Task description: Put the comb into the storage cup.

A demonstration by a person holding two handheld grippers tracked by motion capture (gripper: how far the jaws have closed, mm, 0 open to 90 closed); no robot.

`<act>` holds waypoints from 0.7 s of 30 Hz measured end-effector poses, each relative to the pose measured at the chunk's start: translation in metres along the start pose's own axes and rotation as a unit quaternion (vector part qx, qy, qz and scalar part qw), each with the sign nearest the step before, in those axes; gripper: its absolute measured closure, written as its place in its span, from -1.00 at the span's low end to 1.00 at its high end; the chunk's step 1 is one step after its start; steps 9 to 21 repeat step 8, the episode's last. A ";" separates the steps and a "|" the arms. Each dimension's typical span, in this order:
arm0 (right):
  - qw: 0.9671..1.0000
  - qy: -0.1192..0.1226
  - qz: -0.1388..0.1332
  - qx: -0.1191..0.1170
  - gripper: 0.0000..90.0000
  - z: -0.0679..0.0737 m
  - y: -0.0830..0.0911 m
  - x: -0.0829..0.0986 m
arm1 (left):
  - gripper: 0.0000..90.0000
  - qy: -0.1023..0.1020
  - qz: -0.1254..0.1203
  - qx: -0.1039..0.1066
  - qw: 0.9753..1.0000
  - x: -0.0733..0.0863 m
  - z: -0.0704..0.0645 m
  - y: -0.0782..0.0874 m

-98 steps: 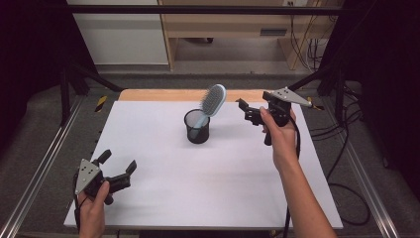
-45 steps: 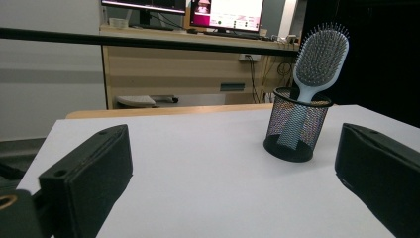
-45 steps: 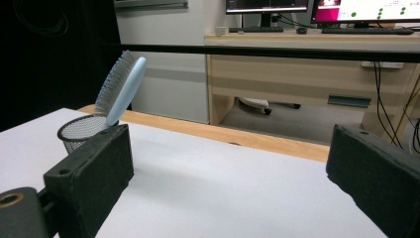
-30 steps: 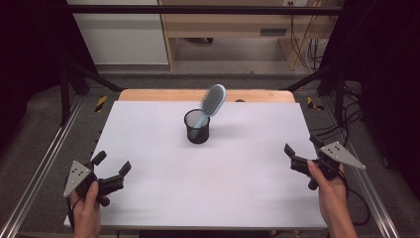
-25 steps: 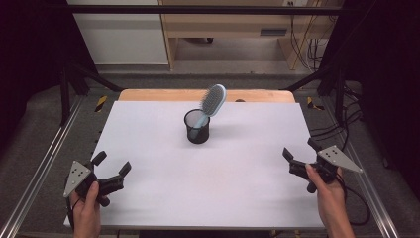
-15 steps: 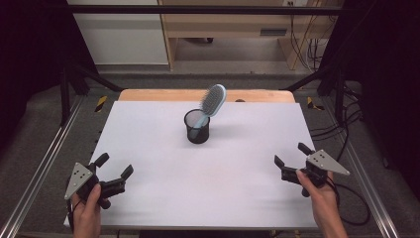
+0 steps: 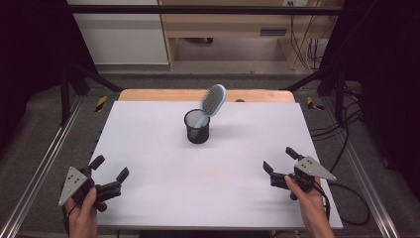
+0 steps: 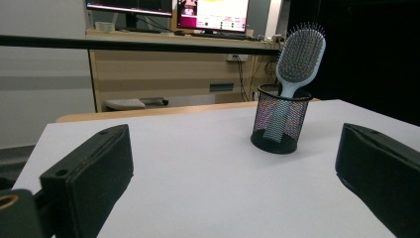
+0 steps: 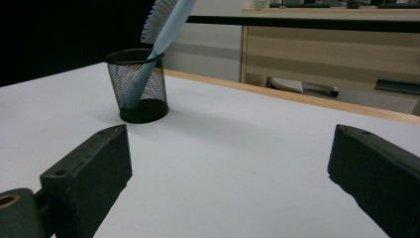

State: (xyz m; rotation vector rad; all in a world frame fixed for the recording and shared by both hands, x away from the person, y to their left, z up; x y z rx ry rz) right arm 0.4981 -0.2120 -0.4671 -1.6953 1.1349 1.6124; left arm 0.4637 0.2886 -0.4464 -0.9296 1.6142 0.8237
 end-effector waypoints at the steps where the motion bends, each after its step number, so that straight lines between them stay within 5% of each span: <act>1: 1.000 0.007 -0.001 -0.001 -0.92 0.003 -0.001 0.000 | -0.97 0.002 -0.001 0.003 1.000 -0.001 0.001 0.000; 7: 0.999 0.035 -0.012 0.006 -0.92 0.014 -0.005 0.000 | -0.97 0.004 -0.001 0.003 1.000 0.000 0.003 -0.001; 21: 0.999 0.034 -0.012 0.007 -0.92 0.015 -0.006 0.000 | -0.97 0.004 0.001 0.004 1.000 0.000 0.002 -0.002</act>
Point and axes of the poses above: each handheld gripper's, and its own axes: y roughly backward along the jaws, x roughly out of its underside, z roughly to its left, the point moved 8 cm from there along -y, roughly forward along the jaws, and after that the axes turned 9 degrees about y, right-handed, at the moved point
